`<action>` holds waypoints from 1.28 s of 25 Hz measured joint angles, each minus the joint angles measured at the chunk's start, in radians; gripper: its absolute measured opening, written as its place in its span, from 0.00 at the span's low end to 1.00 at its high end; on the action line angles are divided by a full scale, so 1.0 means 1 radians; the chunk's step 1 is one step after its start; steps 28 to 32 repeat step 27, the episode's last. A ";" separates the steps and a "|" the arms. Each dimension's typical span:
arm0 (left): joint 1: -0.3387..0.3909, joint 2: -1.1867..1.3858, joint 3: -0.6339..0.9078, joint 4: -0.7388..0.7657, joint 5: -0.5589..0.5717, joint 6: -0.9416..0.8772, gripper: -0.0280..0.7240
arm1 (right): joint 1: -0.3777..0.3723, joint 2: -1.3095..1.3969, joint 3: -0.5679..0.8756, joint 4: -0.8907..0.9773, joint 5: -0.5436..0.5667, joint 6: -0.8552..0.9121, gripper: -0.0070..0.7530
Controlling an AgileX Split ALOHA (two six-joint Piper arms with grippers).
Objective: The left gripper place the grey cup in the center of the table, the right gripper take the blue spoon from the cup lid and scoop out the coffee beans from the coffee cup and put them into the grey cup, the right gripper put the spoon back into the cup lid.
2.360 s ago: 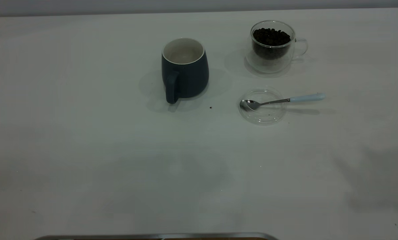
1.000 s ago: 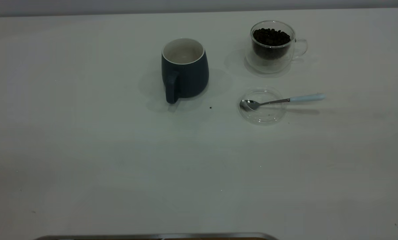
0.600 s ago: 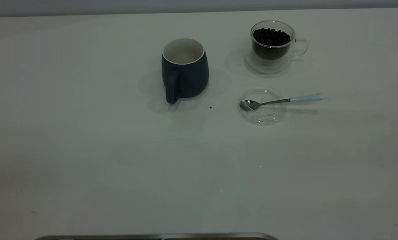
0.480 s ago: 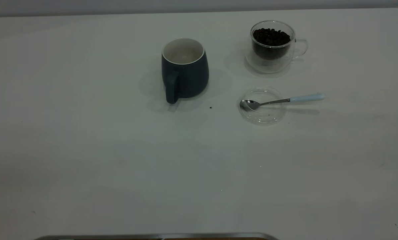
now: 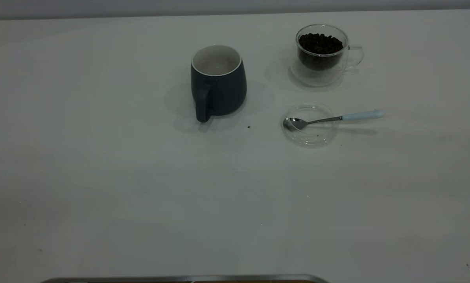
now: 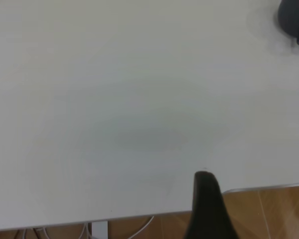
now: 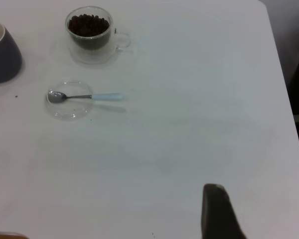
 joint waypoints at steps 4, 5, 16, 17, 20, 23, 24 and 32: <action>0.000 0.000 0.000 0.000 0.000 0.000 0.79 | 0.000 0.000 0.000 0.000 0.000 0.001 0.57; 0.000 0.000 0.000 0.000 0.000 0.000 0.79 | 0.000 0.000 0.000 0.000 0.000 0.001 0.56; 0.000 0.000 0.000 0.000 0.000 -0.002 0.79 | 0.000 0.000 0.000 0.000 0.000 0.001 0.49; 0.000 0.000 0.000 0.000 0.000 -0.002 0.79 | 0.000 0.000 0.000 0.000 0.000 0.001 0.48; 0.000 0.000 0.000 0.000 0.000 -0.002 0.79 | 0.000 0.000 0.000 0.000 0.000 0.001 0.46; 0.000 0.000 0.000 0.000 0.000 -0.002 0.79 | 0.000 0.000 0.000 0.000 0.000 0.001 0.43; 0.000 0.000 0.000 0.000 0.000 -0.002 0.79 | 0.000 0.000 0.000 0.000 0.000 0.001 0.43; 0.000 0.000 0.000 0.000 0.000 -0.002 0.79 | 0.000 0.000 0.000 0.000 0.000 0.001 0.41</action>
